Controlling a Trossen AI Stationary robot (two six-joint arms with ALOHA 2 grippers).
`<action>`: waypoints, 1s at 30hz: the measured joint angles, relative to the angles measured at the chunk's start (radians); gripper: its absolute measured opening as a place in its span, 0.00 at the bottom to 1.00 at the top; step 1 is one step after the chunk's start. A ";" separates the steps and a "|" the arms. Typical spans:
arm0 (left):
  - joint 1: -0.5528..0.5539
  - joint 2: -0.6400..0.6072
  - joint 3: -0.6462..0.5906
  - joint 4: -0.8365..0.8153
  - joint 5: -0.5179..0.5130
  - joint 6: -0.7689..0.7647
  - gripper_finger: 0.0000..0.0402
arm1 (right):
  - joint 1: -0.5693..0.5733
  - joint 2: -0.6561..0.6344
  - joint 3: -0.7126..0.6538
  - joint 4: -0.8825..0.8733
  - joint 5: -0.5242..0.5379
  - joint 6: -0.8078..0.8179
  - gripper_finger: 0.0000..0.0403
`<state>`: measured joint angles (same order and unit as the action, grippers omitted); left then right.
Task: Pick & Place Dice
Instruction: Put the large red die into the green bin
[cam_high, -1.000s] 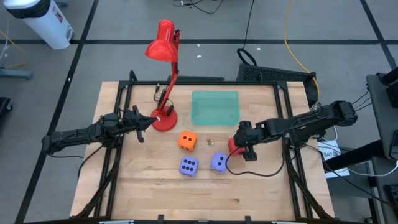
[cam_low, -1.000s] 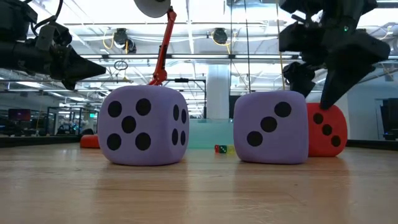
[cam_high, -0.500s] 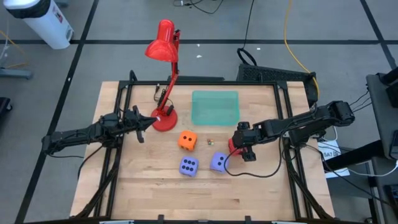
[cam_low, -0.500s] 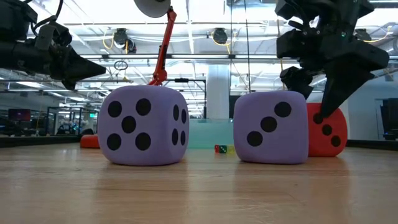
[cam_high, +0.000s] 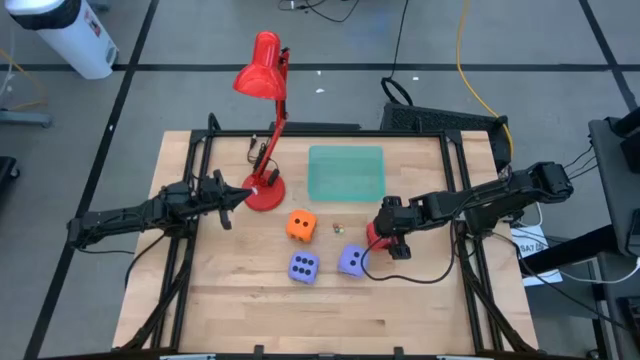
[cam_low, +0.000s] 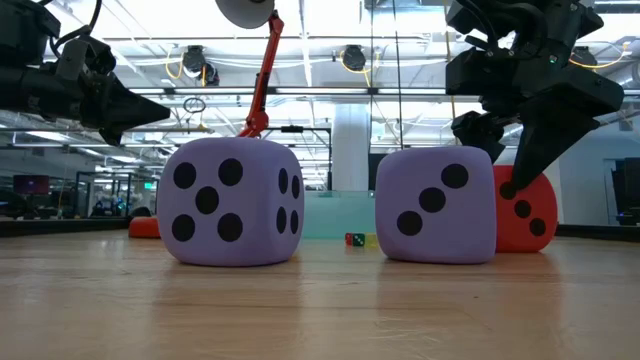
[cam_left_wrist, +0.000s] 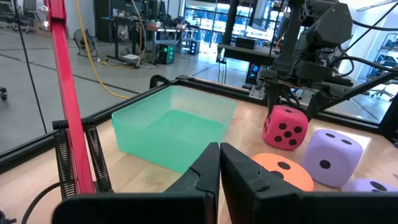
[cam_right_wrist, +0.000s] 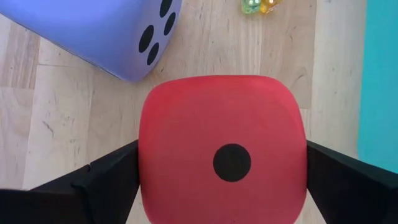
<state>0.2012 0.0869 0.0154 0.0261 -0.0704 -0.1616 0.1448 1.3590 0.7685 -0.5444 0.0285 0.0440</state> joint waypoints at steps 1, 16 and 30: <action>0.000 0.000 0.000 0.000 0.000 0.000 0.05 | 0.000 -0.001 0.000 0.002 0.000 0.000 0.97; 0.000 0.000 -0.001 0.003 0.000 -0.003 0.05 | -0.014 -0.192 0.005 0.010 0.009 0.017 0.88; 0.000 0.000 -0.001 0.009 -0.002 -0.002 0.05 | -0.142 -0.253 0.177 0.069 0.088 -0.077 0.88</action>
<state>0.2012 0.0868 0.0147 0.0351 -0.0723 -0.1638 0.0030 1.1061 0.9459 -0.4753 0.1162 -0.0334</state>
